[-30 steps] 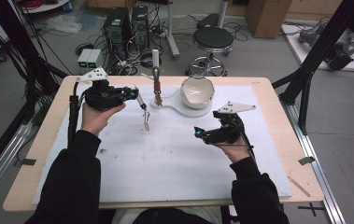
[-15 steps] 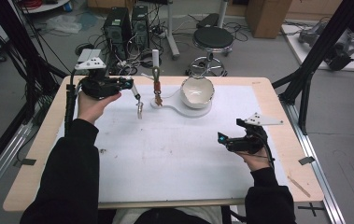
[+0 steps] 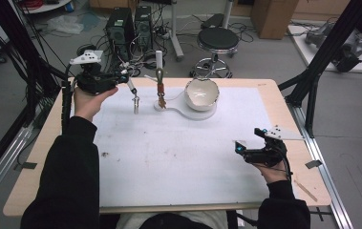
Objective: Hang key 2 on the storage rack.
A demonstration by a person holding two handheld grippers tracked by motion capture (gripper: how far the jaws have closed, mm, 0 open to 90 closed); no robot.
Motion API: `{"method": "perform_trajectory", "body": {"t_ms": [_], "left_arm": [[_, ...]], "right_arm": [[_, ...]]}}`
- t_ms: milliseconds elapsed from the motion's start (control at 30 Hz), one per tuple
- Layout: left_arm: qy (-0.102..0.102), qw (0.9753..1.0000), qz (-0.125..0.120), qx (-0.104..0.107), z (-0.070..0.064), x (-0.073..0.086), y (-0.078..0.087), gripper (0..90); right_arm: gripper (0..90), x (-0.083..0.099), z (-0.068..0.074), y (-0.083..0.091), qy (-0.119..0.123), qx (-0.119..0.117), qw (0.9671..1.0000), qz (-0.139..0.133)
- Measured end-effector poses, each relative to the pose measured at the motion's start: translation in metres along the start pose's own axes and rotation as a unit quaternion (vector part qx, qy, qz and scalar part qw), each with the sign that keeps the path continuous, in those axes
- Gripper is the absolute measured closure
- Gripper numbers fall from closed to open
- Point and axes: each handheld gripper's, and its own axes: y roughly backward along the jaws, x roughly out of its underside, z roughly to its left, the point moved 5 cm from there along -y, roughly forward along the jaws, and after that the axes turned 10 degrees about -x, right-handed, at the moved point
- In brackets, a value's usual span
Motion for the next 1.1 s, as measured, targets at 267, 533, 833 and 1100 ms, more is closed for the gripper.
{"method": "perform_trajectory", "body": {"t_ms": [267, 533, 833, 1100], "left_arm": [[0.003, 0.9997, -0.007, -0.024, 0.013, -0.009, -0.005, 81.9], [-0.002, 0.9990, -0.007, -0.045, 0.023, -0.020, -0.017, 81.9], [0.011, 0.9972, -0.018, -0.072, 0.034, -0.023, -0.029, 81.9], [0.023, 0.9942, -0.024, -0.102, 0.040, -0.029, -0.035, 81.9]], "right_arm": [[0.6, 0.017, 0.000, 0.004, 0.003, -0.008, 0.9998, 0.016], [0.6, 0.026, 0.005, 0.005, 0.002, -0.019, 0.9994, 0.029], [0.6, 0.027, 0.005, 0.005, 0.000, -0.019, 0.9993, 0.032], [0.6, 0.029, 0.007, 0.002, 0.003, -0.024, 0.9990, 0.038]]}}
